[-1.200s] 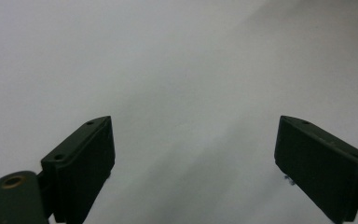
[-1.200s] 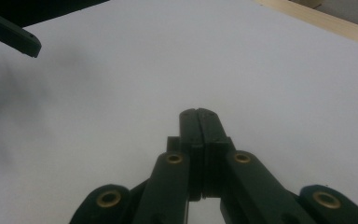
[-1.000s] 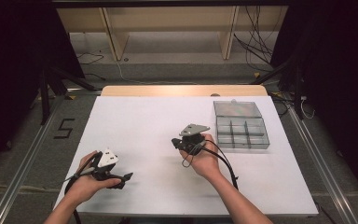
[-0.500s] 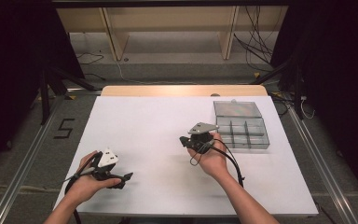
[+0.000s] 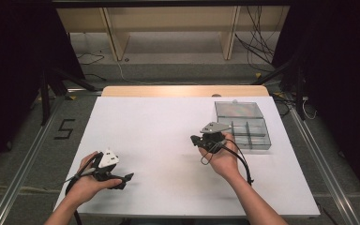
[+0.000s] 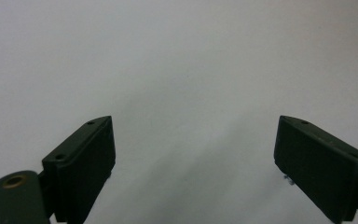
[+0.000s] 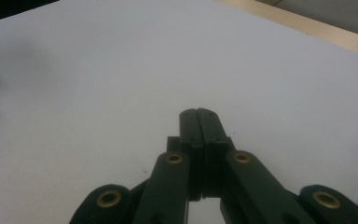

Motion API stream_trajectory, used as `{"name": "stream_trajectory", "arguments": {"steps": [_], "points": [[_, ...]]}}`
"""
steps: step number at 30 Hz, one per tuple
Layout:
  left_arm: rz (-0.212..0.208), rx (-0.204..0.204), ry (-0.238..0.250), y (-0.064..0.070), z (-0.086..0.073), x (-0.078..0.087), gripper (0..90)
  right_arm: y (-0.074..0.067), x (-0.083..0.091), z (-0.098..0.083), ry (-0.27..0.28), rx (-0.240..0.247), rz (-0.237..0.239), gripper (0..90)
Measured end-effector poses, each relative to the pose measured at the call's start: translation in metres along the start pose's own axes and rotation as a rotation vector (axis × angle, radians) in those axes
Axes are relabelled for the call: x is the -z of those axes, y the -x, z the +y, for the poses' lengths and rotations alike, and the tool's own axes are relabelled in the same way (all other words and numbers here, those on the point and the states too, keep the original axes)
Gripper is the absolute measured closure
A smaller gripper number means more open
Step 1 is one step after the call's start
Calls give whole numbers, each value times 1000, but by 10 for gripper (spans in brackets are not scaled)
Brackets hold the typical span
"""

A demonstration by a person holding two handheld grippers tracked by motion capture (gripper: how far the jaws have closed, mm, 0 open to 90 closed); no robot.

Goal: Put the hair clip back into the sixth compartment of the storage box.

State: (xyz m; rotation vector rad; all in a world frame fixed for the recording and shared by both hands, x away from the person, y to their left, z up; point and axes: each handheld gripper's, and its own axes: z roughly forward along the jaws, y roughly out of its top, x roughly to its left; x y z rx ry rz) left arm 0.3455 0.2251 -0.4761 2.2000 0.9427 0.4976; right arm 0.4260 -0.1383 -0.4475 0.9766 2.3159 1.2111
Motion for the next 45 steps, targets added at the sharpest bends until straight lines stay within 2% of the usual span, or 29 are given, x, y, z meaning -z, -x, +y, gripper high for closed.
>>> {"name": "stream_trajectory", "arguments": {"steps": [45], "points": [[1,-3,-7,0,0,0,121,55,50,-25,15,-80,-123,900]]}}
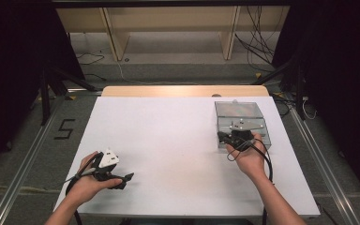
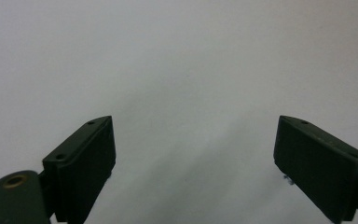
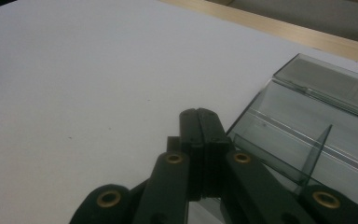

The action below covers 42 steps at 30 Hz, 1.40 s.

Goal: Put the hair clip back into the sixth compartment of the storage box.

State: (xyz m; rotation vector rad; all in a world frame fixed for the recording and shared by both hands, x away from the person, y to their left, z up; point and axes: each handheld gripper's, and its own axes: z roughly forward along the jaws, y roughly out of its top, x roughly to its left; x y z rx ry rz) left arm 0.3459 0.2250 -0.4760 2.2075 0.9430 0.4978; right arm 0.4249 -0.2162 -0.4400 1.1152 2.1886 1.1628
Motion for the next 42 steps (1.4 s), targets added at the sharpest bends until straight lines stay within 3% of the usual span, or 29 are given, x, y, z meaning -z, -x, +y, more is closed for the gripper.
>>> {"name": "stream_trajectory", "arguments": {"steps": [31,42], "points": [[2,2,-3,0,1,-1,124,41,28,-17,-7,-61,-94,900],[4,4,-1,0,1,-1,126,47,33,-20,-13,-78,-111,900]]}}
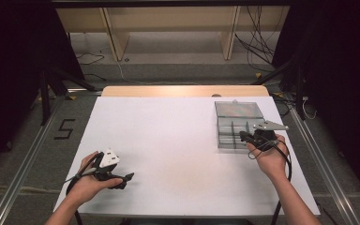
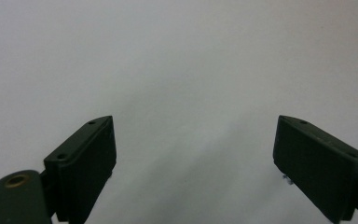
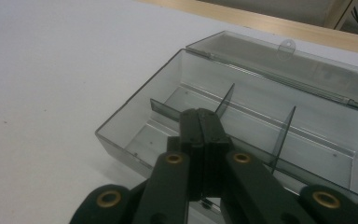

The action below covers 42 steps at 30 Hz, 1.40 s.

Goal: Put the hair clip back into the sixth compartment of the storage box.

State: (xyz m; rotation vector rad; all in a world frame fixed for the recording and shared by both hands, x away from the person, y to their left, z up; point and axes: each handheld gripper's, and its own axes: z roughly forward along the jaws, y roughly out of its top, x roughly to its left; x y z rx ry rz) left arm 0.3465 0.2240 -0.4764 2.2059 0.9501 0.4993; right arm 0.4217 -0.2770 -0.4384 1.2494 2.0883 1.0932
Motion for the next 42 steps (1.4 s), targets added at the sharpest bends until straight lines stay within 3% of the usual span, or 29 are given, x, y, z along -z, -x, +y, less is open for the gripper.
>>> {"name": "stream_trajectory", "arguments": {"steps": [42], "points": [[0,1,2,0,0,-1,127,27,12,-2,-14,-23,-60,900]]}}
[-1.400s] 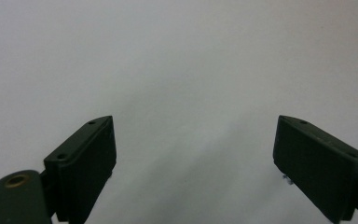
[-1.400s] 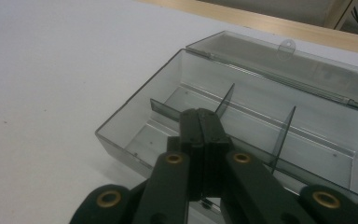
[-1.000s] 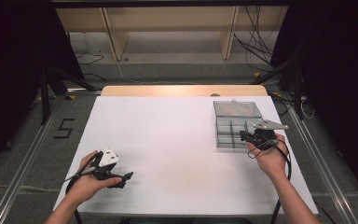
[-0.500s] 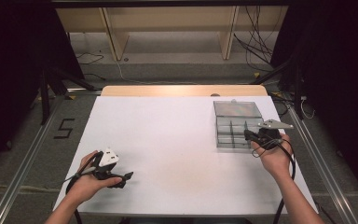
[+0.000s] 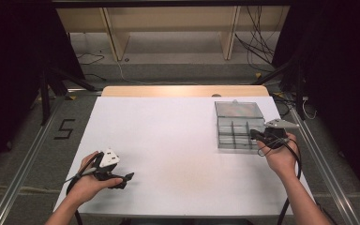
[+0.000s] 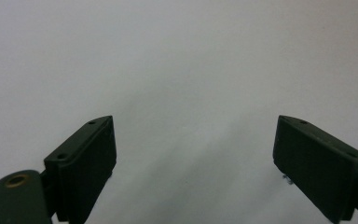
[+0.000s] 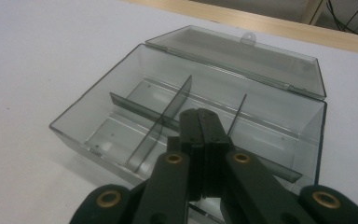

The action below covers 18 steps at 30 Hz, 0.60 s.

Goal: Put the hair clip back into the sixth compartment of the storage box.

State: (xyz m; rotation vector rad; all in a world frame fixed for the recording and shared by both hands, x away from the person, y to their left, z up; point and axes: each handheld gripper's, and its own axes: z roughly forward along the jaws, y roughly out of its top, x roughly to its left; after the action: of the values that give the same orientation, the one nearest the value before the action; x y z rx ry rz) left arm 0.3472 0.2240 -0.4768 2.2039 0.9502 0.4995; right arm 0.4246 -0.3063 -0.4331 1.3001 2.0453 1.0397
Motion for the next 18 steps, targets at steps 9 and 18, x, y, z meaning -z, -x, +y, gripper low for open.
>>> {"name": "stream_trajectory", "arguments": {"steps": [9,18], "points": [[1,2,-1,0,0,0,128,7,2,-1,-10,-10,-19,900],[2,4,0,0,0,0,128,12,1,-2,-29,-20,-36,900]]}}
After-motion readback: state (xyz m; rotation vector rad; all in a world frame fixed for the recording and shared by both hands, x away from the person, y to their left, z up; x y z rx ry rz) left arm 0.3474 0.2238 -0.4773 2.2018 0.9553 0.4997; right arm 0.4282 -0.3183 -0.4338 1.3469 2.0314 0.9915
